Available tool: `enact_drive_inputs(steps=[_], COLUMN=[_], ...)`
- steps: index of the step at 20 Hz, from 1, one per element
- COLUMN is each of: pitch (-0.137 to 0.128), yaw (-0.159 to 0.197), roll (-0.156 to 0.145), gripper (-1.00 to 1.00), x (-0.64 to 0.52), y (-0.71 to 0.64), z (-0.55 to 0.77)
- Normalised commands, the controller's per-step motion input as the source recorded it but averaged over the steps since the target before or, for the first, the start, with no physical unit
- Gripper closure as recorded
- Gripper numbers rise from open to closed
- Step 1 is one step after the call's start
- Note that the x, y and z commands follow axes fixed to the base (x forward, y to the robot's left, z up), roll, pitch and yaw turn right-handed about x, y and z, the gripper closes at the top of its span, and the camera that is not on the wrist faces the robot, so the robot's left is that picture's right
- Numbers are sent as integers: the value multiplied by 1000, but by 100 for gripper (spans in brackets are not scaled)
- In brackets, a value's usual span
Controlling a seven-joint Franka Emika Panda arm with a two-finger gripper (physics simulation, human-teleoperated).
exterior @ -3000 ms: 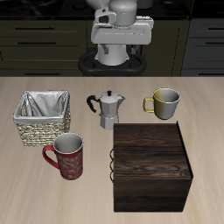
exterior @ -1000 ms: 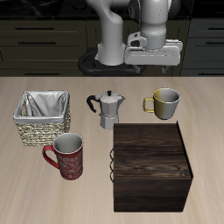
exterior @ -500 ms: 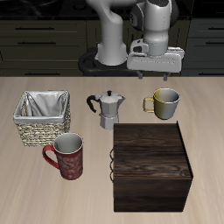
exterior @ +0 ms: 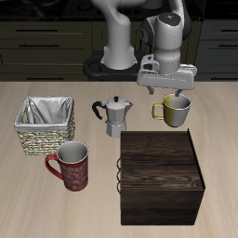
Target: Place the white and yellow mug in the basket
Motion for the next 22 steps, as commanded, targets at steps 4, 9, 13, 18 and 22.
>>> enact_drive_inputs(steps=[4, 9, 13, 18, 22], pitch=[71, 149, 72, -7, -38], yaw=[12, -31, 12, -33, -15], roll=[2, 81, 10, 25, 17], gripper=[-100, -100, 100, 100, 100], x=[104, 214, 37, -78, -29], y=[41, -6, -18, -87, -74], z=[-351, -554, -311, 64, 135])
